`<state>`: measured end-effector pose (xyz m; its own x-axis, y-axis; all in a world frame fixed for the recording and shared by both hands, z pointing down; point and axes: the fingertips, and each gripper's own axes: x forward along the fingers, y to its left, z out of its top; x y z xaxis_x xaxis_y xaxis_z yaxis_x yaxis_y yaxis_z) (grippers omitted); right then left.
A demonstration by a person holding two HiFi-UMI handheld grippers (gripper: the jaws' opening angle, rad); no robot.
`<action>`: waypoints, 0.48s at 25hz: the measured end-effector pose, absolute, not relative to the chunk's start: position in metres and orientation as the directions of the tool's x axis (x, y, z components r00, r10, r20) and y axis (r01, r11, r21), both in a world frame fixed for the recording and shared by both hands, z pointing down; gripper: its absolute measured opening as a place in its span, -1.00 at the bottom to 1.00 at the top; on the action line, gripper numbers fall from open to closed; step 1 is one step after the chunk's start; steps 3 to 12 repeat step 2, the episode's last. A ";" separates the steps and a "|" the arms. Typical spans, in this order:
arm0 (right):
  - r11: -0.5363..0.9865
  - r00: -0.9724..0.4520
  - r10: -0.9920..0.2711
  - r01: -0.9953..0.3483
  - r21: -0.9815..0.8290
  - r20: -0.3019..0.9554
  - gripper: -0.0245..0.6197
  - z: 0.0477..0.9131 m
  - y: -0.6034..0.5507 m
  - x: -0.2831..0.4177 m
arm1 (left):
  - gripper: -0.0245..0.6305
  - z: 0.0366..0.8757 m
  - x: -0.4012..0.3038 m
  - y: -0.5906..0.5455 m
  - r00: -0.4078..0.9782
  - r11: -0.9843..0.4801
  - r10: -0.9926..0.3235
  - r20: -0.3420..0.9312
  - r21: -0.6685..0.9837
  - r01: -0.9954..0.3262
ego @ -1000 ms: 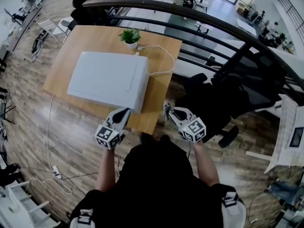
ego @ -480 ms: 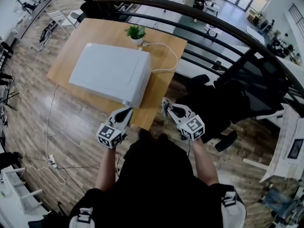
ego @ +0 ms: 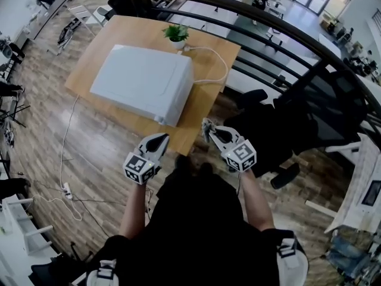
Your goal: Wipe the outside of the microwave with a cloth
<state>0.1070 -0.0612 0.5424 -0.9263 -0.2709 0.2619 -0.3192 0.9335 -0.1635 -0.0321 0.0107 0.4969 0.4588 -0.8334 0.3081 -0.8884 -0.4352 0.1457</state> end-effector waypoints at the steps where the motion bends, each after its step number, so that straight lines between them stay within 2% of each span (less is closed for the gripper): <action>1: 0.934 -0.927 -0.269 -0.317 -0.164 0.262 -0.85 0.544 -0.061 0.108 | -0.92 0.498 -0.031 0.012 0.458 -0.434 -0.833 0.309 0.146 -0.889; 12: 0.935 -0.927 -0.268 -0.316 -0.164 0.262 -0.85 0.545 -0.061 0.108 | -0.92 0.500 -0.029 0.013 0.457 -0.434 -0.833 0.311 0.145 -0.889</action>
